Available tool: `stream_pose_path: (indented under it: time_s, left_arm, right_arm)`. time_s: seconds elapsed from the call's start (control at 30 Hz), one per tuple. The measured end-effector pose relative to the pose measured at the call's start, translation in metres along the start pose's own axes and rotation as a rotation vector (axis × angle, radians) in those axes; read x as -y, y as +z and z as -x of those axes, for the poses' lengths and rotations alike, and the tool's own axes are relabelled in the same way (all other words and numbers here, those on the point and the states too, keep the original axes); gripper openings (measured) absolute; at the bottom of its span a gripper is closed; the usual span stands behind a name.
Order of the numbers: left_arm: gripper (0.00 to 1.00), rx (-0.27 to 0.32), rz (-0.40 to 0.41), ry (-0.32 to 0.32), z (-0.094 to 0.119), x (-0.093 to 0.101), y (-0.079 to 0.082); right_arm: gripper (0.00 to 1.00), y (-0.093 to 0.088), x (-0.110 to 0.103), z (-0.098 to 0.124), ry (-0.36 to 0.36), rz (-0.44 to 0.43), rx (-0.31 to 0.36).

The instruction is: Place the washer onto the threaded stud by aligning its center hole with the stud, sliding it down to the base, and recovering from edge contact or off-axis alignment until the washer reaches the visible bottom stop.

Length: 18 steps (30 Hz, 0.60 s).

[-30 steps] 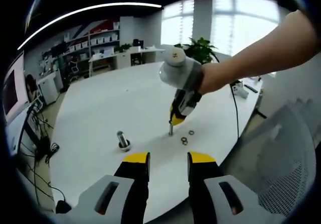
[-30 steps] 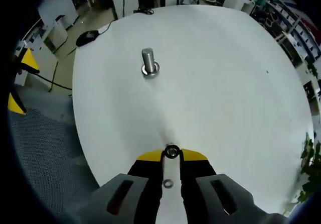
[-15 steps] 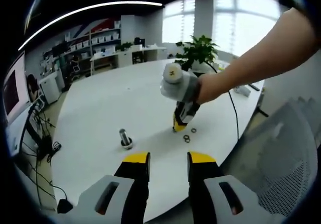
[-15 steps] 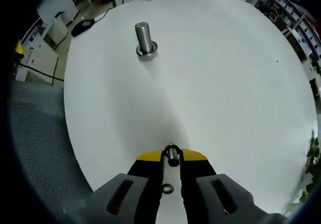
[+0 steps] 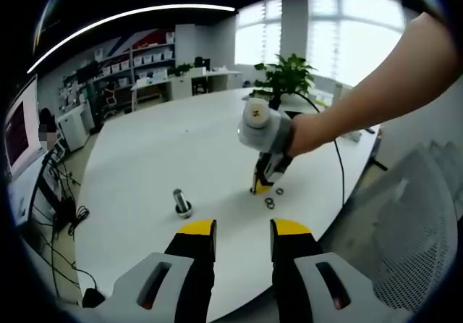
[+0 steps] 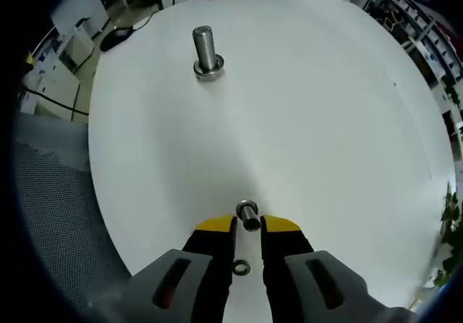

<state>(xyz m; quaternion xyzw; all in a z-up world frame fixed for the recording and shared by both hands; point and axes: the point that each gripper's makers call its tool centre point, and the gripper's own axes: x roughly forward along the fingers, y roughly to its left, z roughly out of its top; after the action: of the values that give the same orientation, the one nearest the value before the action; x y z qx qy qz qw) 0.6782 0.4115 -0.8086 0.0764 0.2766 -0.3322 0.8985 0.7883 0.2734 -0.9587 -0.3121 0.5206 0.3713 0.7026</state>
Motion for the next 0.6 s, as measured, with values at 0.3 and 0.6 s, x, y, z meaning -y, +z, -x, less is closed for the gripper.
stream_pose_path:
  time_s: [0.3, 0.6]
  left_arm:
    - [0.28, -0.007, -0.011, -0.008, -0.001, 0.002, -0.001]
    - [0.28, -0.012, -0.01, -0.008, -0.002, 0.002, -0.001]
  right_arm:
    - [0.16, -0.03, 0.007, 0.012, -0.015, -0.067, -0.026]
    - [0.16, -0.055, -0.001, 0.003, -0.001, -0.058, -0.051]
